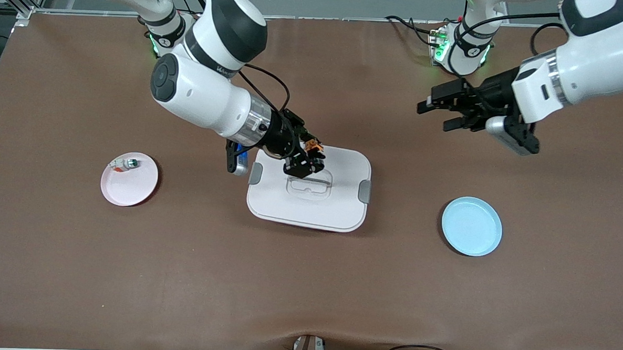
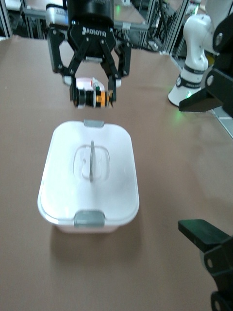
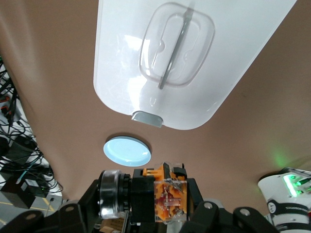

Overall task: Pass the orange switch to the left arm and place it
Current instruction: 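Close the left gripper on the switch held by the right gripper, then carry the switch to the blue plate with the left gripper while the right gripper retracts, then lower the switch onto the blue plate and open the left gripper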

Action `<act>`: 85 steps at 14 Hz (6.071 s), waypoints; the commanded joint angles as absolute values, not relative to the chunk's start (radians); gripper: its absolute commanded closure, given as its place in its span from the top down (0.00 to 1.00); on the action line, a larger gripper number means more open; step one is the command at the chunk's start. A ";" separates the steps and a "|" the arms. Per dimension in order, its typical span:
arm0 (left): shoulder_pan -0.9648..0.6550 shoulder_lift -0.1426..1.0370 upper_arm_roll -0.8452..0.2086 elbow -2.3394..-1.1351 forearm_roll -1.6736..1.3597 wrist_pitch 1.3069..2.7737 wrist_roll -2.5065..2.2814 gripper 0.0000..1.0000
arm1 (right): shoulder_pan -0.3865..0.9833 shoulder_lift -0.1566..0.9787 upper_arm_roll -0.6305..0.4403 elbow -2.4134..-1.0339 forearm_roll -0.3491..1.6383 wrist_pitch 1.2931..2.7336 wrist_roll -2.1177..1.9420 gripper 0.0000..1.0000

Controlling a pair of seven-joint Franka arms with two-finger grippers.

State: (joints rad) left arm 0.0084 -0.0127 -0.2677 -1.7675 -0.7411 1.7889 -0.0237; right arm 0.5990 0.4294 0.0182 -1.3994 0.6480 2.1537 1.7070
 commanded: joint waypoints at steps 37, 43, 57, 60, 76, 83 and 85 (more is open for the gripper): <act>-0.046 0.222 -0.457 -1.743 -0.859 2.313 -0.029 0.00 | 0.690 0.643 0.008 -1.078 0.684 2.304 1.956 0.00; -0.034 0.224 -0.456 -1.743 -0.749 2.312 -0.017 0.00 | 0.673 0.638 0.000 -1.080 0.663 2.252 1.847 1.00; 0.083 0.293 -0.448 -1.756 -0.063 2.105 0.122 0.00 | 0.255 0.480 -0.005 -1.086 0.407 1.361 0.803 1.00; 0.168 0.308 -0.448 -1.787 -0.025 2.086 0.325 0.00 | 0.164 0.474 -0.005 -1.086 0.306 1.264 0.561 1.00; 0.365 0.483 -0.449 -1.954 0.299 2.413 1.008 0.00 | 0.055 0.460 -0.003 -1.114 -0.012 1.055 0.146 1.00; 0.414 0.569 -0.449 -1.982 0.351 2.575 1.282 0.00 | 0.038 0.454 -0.003 -1.138 -0.012 1.054 0.081 1.00; 0.426 0.590 -0.449 -1.980 0.359 2.603 1.315 0.00 | 0.034 0.454 -0.003 -1.138 -0.012 1.054 0.078 1.00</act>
